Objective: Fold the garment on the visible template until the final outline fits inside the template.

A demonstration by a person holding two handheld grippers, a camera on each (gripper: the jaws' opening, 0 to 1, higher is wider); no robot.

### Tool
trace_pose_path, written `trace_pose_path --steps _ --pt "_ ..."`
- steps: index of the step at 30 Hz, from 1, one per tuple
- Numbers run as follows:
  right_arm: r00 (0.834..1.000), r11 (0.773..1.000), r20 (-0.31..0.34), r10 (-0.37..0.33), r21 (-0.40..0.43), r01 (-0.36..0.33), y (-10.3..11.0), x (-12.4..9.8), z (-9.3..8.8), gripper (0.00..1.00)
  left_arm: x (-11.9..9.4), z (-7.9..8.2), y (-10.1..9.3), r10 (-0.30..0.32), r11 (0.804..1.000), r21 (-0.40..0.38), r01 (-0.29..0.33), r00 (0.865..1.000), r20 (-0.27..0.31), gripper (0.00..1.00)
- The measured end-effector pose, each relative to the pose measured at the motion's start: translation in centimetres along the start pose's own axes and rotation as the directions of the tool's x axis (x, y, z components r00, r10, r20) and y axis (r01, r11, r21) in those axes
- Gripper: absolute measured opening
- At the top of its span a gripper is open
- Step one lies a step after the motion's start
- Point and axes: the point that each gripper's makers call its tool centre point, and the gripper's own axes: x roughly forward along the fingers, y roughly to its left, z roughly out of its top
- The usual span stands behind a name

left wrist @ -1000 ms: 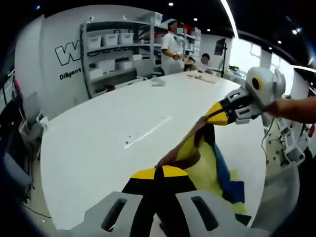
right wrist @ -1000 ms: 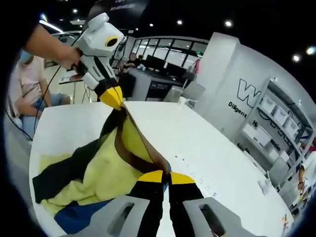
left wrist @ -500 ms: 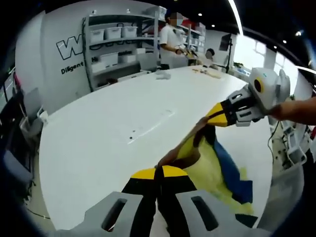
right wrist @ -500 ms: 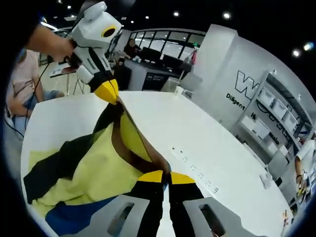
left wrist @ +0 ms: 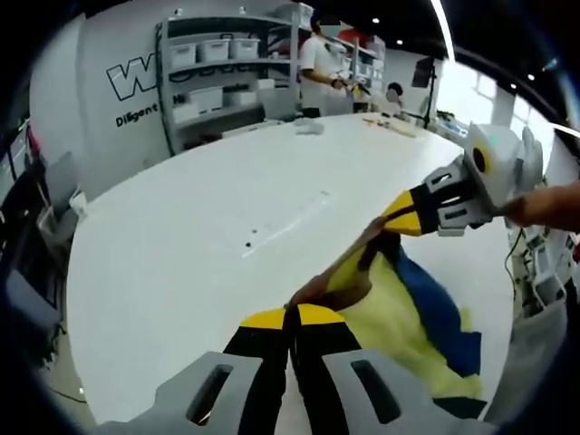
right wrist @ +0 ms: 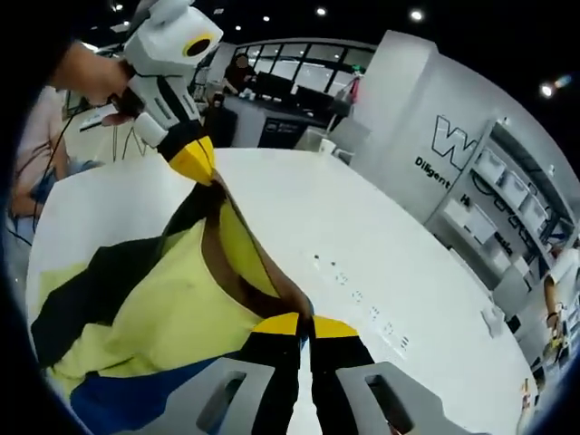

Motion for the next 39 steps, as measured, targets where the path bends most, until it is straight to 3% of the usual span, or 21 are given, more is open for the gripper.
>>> trace_pose_path --steps 23,39 --pt "0.994 1.0 -0.112 0.007 0.029 -0.004 0.6 4.6 -4.0 0.0 5.0 -3.1 1.5 0.016 1.0 -0.017 -0.018 0.996 -0.091 0.0" --pt "0.986 1.0 -0.168 0.014 0.017 -0.012 1.0 7.2 -6.0 0.0 7.8 -5.3 2.5 0.033 0.999 0.029 -0.03 0.99 -0.138 0.0"
